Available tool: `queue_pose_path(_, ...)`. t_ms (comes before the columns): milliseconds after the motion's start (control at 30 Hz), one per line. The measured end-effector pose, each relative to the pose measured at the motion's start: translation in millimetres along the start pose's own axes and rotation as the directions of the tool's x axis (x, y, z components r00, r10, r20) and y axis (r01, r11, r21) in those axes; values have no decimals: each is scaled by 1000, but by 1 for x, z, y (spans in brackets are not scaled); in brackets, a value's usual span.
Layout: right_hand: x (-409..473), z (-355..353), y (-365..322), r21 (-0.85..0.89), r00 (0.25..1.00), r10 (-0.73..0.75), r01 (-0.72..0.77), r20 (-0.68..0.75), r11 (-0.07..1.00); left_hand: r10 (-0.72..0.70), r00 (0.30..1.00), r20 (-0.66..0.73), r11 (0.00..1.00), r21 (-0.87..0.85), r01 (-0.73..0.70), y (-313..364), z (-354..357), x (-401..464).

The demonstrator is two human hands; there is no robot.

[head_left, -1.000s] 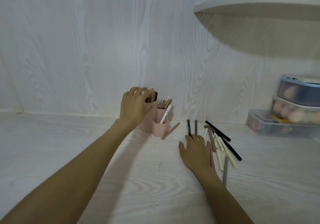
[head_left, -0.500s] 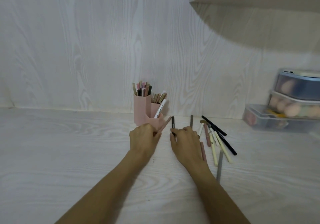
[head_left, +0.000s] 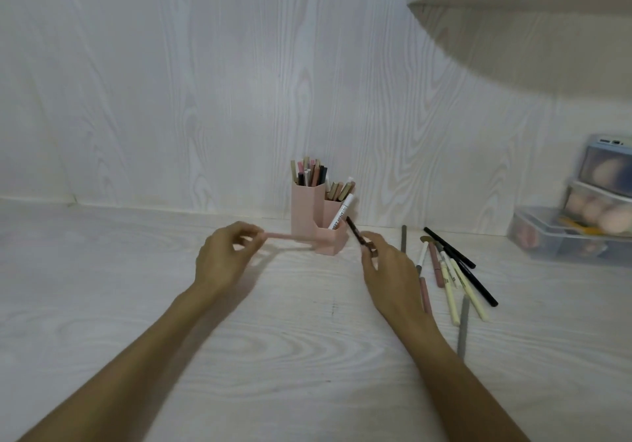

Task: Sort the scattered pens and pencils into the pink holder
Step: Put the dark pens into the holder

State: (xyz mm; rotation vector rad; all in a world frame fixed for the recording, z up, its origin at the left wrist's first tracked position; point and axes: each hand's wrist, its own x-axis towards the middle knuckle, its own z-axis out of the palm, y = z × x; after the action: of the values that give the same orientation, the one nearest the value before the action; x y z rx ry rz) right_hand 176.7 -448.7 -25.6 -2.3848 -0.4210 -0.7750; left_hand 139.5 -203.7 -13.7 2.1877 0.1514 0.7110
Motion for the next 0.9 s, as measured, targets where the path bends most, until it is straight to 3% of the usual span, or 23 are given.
queue_pose_path(100, -1, -5, 0, 237, 986, 143, -120, -83, 964, 74, 983, -165, 984, -149, -99, 29, -10, 3)
queue_pose_path(167, 0, -5, 1, 360, 965, 234, -178, -120, 916, 118, 966, -231, 974, -162, -158, 51, -11, 7)
queue_pose_path(300, 4, -7, 2, 555, 904, 385, -227, -186, 800, 216, 952, -219, 974, -11, -224, 83, -2, 22)
queue_pose_path(433, 10, -14, -1, 722, 848, 489, -205, -206, 660, 216, 954, -207, 976, 6, -220, 97, 11, 32)
queue_pose_path(567, 11, -10, 3, 710, 833, 516, -241, -199, 662, 240, 959, -149, 968, -42, -249, 96, 29, 36)
queue_pose_path(800, 10, -17, 0, 653, 852, 432, -151, -295, 742, 275, 902, -333, 936, -122, -330, 87, 33, 25)
queue_pose_path(900, 10, -17, -2, 653, 875, 394, -126, -282, 747, 274, 904, -327, 927, -159, -338, 79, 27, 23)
